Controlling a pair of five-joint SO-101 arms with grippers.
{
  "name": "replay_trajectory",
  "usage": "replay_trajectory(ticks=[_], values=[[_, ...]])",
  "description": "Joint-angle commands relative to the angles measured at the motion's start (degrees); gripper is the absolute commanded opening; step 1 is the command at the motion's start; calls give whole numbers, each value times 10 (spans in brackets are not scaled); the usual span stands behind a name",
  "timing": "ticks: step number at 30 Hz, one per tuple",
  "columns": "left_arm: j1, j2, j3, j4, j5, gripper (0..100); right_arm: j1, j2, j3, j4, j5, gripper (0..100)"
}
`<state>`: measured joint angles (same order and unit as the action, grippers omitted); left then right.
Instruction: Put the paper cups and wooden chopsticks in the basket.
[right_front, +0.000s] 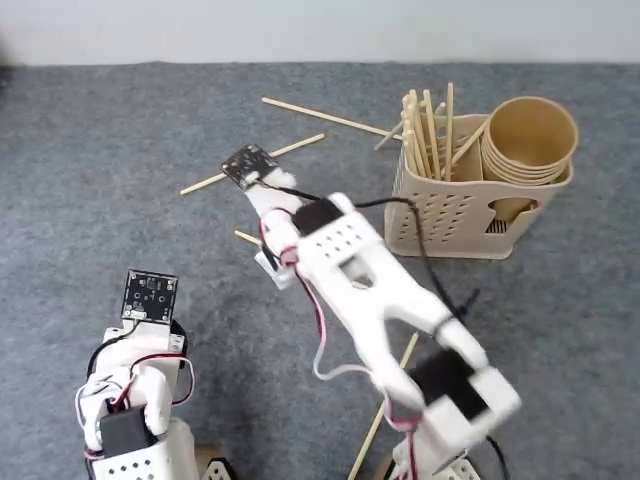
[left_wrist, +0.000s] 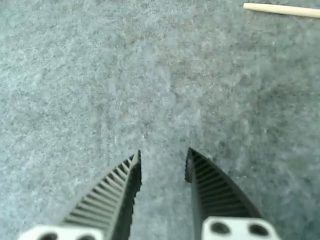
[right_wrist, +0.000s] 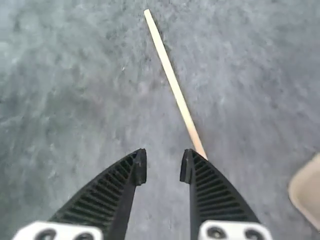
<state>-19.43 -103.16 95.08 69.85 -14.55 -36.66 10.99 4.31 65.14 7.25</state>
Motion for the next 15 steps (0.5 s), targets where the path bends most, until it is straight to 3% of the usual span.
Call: replay_trajectory(ticks=[1, 15], values=[[-4, -5, -3, -11, -5, 145, -4, 69, -96, -7, 6, 133], [-4, -5, -2, -11, -5, 145, 7, 265, -236, -6, 38, 112]])
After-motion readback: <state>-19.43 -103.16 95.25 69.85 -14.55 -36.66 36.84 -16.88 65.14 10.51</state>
